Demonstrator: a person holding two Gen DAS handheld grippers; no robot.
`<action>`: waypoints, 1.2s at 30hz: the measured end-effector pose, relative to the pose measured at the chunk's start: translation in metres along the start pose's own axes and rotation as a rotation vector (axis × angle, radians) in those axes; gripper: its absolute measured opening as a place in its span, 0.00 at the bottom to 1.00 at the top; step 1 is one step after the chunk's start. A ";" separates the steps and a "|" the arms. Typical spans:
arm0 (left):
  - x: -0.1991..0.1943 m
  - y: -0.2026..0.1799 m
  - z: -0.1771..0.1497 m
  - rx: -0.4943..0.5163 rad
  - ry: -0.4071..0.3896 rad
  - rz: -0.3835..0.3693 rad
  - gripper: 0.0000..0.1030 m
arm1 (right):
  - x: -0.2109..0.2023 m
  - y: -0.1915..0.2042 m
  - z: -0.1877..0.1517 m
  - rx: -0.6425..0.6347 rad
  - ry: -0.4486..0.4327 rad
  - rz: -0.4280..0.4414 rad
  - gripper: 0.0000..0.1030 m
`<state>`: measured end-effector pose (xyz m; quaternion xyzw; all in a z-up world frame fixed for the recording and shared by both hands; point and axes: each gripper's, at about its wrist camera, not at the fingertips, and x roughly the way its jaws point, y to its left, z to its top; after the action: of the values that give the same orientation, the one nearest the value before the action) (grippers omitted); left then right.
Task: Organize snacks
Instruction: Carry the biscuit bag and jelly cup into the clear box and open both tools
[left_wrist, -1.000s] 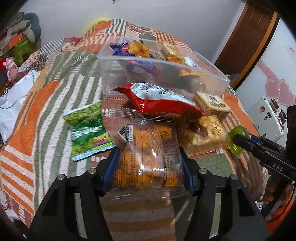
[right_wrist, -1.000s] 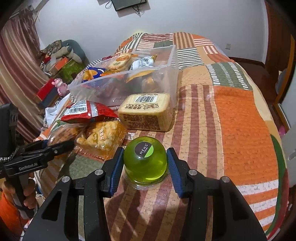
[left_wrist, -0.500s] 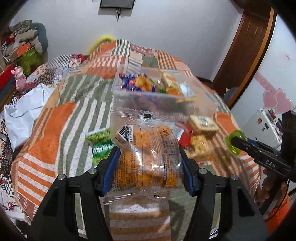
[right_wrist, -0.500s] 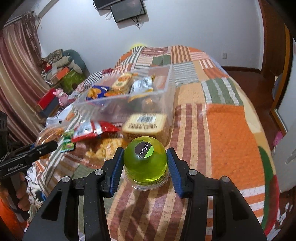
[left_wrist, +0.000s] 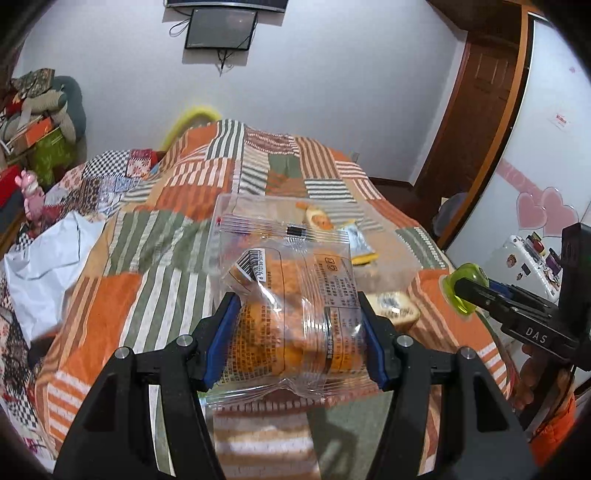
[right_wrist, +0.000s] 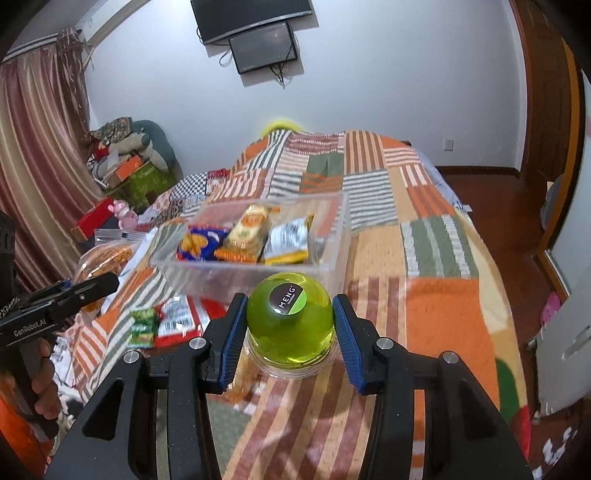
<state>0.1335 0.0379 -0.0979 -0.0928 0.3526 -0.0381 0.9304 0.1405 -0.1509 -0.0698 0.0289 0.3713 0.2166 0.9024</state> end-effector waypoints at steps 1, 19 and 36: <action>0.003 -0.001 0.004 0.006 -0.004 0.001 0.58 | 0.000 0.000 0.002 -0.001 -0.006 0.001 0.42; 0.055 -0.006 0.056 0.032 -0.026 0.003 0.58 | 0.027 -0.001 0.054 -0.032 -0.090 -0.007 0.42; 0.125 0.004 0.083 -0.016 0.038 -0.017 0.58 | 0.078 -0.007 0.078 -0.029 -0.047 -0.011 0.42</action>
<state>0.2821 0.0364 -0.1189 -0.1027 0.3698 -0.0451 0.9223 0.2451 -0.1169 -0.0661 0.0187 0.3471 0.2163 0.9123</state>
